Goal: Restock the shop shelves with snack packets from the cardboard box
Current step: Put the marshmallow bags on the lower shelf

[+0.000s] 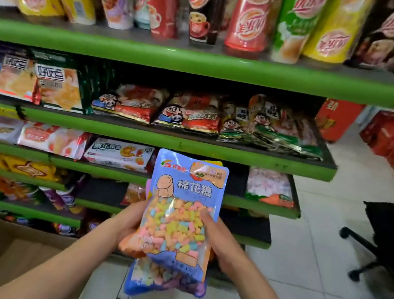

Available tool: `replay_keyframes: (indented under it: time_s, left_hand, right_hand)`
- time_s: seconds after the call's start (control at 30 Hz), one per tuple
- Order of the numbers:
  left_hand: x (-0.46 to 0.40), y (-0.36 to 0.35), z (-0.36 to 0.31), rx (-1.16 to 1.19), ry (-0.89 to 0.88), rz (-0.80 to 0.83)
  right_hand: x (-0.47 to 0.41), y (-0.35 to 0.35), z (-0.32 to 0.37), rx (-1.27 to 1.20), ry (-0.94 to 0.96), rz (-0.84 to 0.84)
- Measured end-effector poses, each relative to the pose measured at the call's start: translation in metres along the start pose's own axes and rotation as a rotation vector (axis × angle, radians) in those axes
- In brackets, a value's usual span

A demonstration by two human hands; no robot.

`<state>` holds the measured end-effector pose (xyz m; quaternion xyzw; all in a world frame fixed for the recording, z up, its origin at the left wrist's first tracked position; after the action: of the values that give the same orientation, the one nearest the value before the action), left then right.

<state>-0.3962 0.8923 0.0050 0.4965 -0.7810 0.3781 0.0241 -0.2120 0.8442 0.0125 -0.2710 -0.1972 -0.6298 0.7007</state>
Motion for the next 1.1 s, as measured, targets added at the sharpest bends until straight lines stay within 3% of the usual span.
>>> replay_keyframes:
  time_s: [0.43, 0.57, 0.73, 1.1]
  left_hand:
    - [-0.050, -0.043, 0.044, -0.076, 0.096, -0.192]
    - [-0.061, -0.025, 0.044, -0.085, 0.068, -0.253]
    - [-0.063, 0.009, 0.018, -0.128, -0.046, -0.290]
    - [-0.023, 0.104, -0.041, -0.181, -0.195, -0.363]
  right_hand:
    - [0.003, 0.083, -0.038, -0.013, -0.037, -0.232]
    - [-0.005, 0.096, -0.042, -0.350, -0.125, -0.147]
    - [-0.013, 0.100, -0.031, -0.548, -0.141, -0.029]
    - [-0.032, 0.107, -0.013, -0.595, -0.187, -0.018]
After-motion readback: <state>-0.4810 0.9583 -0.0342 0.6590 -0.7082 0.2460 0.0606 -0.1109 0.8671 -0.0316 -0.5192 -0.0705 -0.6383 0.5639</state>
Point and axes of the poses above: each hand's wrist, its own x-axis away from the middle knuckle, its own y-axis out of the back of the hand, z = x × y, the point moved 4 cm from there along -x, towards the middle knuckle, and after that the axes turned 14 degrees about -y, right-handed, at the moved point
